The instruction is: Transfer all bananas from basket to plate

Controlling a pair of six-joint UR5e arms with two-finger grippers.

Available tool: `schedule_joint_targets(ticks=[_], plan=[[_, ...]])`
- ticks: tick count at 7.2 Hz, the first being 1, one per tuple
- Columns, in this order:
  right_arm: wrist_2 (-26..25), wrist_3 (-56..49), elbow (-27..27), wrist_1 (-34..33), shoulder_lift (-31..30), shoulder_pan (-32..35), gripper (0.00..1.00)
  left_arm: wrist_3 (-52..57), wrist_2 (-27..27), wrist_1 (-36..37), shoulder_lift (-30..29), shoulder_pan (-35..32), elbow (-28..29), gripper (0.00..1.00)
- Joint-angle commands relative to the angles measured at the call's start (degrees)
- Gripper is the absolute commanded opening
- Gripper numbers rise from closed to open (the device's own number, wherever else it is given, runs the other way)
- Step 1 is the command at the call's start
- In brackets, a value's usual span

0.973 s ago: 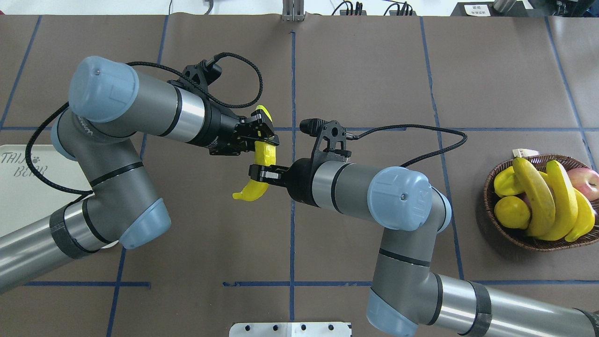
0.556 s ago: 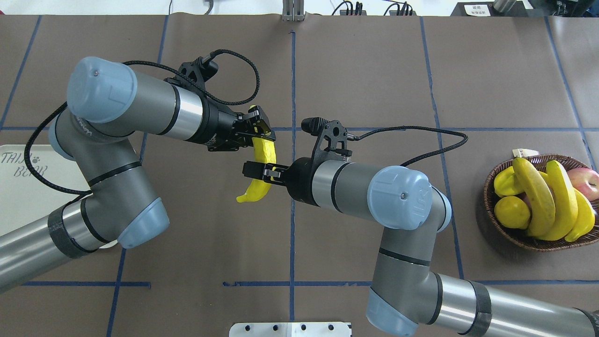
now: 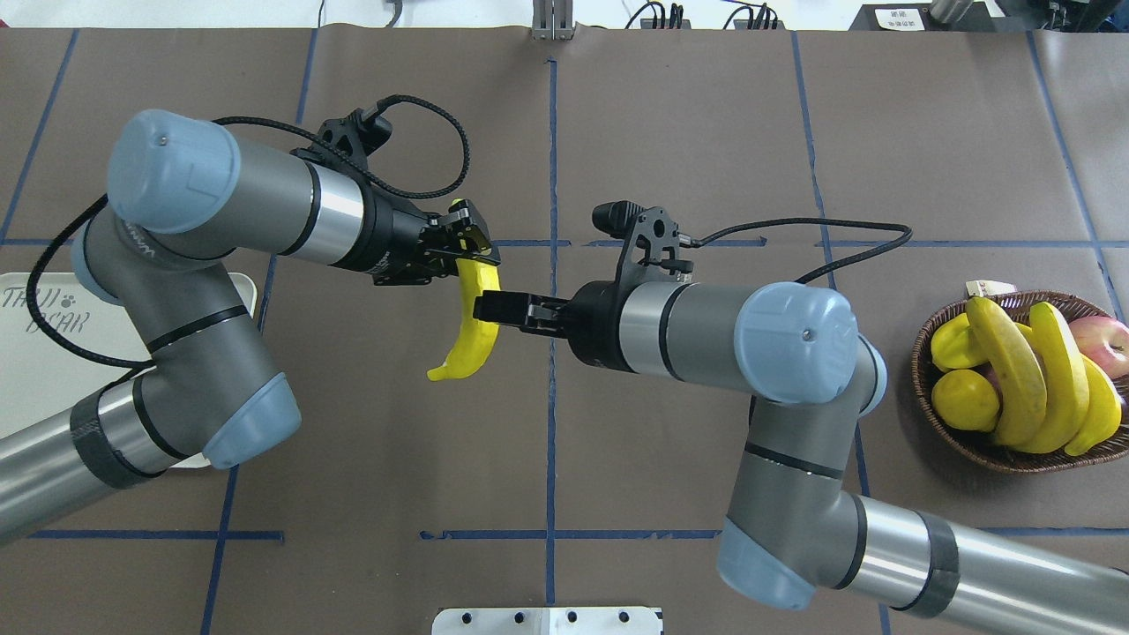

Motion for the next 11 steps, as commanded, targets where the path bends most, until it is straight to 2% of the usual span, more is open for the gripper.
schedule_joint_targets(ticks=[1, 2, 3, 4, 5, 6, 7, 9, 10, 11], plan=[[12.7, -0.6, 1.7, -6.4, -2.8, 7.9, 1.0, 0.1, -0.4, 4.2, 7.8, -4.5, -3.2, 0.0], [16.4, -0.9, 2.3, -13.0, -3.2, 11.6, 1.0, 3.5, -0.6, 8.6, 9.6, -6.4, -4.2, 0.0], [19.5, -5.9, 3.7, -18.6, -3.6, 14.1, 1.0, 7.3, -1.3, 16.6, 14.8, -6.9, -8.5, 0.0], [22.2, -12.3, 6.1, -23.8, -7.0, 16.5, 1.0, 7.6, -1.2, 27.1, 15.4, -8.2, -11.2, 0.0], [24.0, -17.8, 8.0, -28.9, -9.3, 19.2, 1.0, 7.7, -1.1, 34.1, 15.9, -9.0, -13.2, 0.0], [28.3, -25.2, 9.7, -33.7, -11.7, 23.3, 1.0, 7.9, -1.1, 37.4, 17.4, -10.0, -13.0, 0.0], [31.0, -32.5, 10.7, -35.8, -15.0, 26.3, 1.0, 8.0, -1.1, 36.6, 21.6, -11.1, -12.5, 0.0], [32.1, -43.8, 12.5, -35.8, -23.3, 31.4, 1.0, 8.4, -1.3, 34.8, 25.9, -18.6, -12.3, 0.0], [34.7, -50.0, 12.3, -35.9, -26.2, 35.7, 1.0, 14.5, -1.3, 32.2, 28.3, -22.1, -10.9, 0.0], [35.8, -55.4, 12.1, -35.9, -28.7, 38.0, 1.0, 16.0, -2.3, 30.2, 28.4, -25.3, -6.6, 0.0]])
